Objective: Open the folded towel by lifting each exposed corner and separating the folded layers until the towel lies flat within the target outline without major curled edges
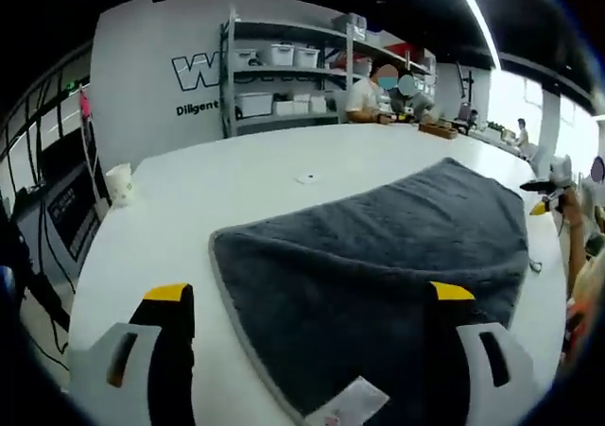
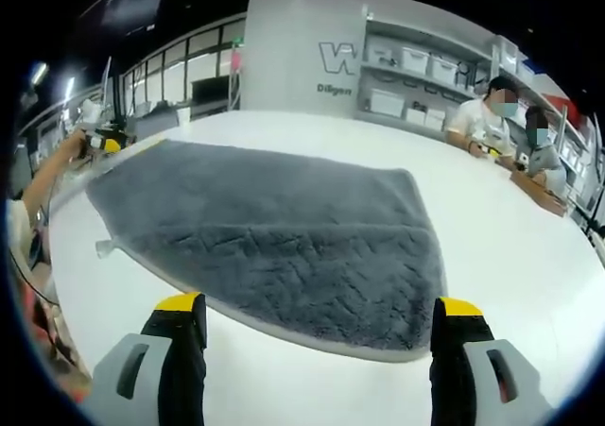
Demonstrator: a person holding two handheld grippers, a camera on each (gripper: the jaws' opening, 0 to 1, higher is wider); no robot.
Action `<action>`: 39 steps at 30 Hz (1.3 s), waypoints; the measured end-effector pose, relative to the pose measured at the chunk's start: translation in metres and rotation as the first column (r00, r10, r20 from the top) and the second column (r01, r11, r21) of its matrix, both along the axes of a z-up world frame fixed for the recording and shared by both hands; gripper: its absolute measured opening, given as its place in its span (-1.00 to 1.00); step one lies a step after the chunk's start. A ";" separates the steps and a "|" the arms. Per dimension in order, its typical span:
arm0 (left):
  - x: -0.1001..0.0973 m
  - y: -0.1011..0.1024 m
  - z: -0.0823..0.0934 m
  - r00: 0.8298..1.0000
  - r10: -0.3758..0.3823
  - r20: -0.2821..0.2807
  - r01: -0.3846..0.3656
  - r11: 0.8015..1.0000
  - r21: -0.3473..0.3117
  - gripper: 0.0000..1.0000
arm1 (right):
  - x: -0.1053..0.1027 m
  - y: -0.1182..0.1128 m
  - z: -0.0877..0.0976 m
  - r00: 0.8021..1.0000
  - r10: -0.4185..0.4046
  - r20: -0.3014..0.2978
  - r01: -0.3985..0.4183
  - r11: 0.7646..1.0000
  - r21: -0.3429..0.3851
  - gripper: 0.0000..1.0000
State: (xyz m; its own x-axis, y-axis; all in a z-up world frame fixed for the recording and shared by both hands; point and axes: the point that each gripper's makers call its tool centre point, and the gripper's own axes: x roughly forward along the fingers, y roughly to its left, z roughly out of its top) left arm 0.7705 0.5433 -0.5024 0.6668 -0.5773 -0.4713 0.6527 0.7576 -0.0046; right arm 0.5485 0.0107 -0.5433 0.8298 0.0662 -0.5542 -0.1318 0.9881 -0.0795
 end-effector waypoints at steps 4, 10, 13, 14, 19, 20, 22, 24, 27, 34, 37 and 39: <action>-0.036 -0.002 0.006 1.000 -0.026 -0.002 0.025 0.999 -0.045 0.97 | 0.002 0.006 0.001 1.000 0.014 0.001 -0.014 1.000 -0.005 0.98; -0.079 0.007 0.014 0.999 -0.034 0.030 0.036 0.997 -0.067 0.93 | 0.004 0.014 0.001 1.000 0.031 -0.001 -0.031 0.999 -0.011 0.98; -0.090 0.014 0.013 0.999 -0.013 0.042 0.016 0.997 -0.077 0.90 | 0.004 0.018 0.003 0.999 0.036 0.002 -0.036 0.999 -0.016 0.98; -0.095 0.016 0.010 0.999 -0.010 0.037 0.013 0.997 -0.078 0.89 | 0.004 0.019 0.004 0.999 0.039 0.003 -0.039 0.999 -0.017 0.98; -0.109 0.023 0.003 0.999 0.012 0.039 -0.009 0.997 -0.081 0.86 | 0.004 0.022 0.005 0.999 0.048 0.007 -0.047 0.999 -0.018 0.98; -0.110 0.025 0.003 0.999 0.022 0.047 -0.018 0.996 -0.084 0.85 | 0.004 0.022 0.006 0.999 0.048 0.008 -0.048 0.999 -0.018 0.98; -0.115 0.030 -0.003 0.999 0.024 0.037 -0.021 0.996 -0.086 0.83 | 0.003 0.024 0.007 0.999 0.051 0.008 -0.051 0.998 -0.023 0.98; -0.118 0.034 -0.006 0.999 0.037 0.027 -0.034 0.994 -0.104 0.77 | 0.004 0.025 0.008 0.998 0.057 0.011 -0.057 0.998 -0.027 0.98; -0.122 0.041 -0.017 0.998 0.069 0.008 -0.067 0.991 -0.116 0.59 | 0.003 0.031 0.009 0.998 0.065 0.015 -0.064 0.997 -0.031 0.98; -0.114 0.052 -0.032 0.994 0.107 0.011 -0.106 0.993 -0.054 -0.01 | 0.005 0.040 0.009 0.996 0.088 0.014 -0.088 0.996 -0.034 0.98; -0.114 0.052 -0.033 0.994 0.110 0.006 -0.109 0.992 -0.061 -0.25 | 0.005 0.040 0.010 0.996 0.089 0.018 -0.088 0.996 -0.033 0.98; -0.114 0.050 -0.034 0.995 0.099 -0.001 -0.099 0.993 -0.060 -0.37 | 0.005 0.040 0.011 0.996 0.088 0.019 -0.087 0.996 -0.034 0.98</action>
State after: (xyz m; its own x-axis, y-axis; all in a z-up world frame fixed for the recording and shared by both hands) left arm 0.6565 0.5929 -0.5364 0.7230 -0.5355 -0.4364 0.5743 0.8170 -0.0510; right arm 0.5536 0.0509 -0.5322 0.8330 0.1208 -0.5399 -0.2155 0.9696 -0.1157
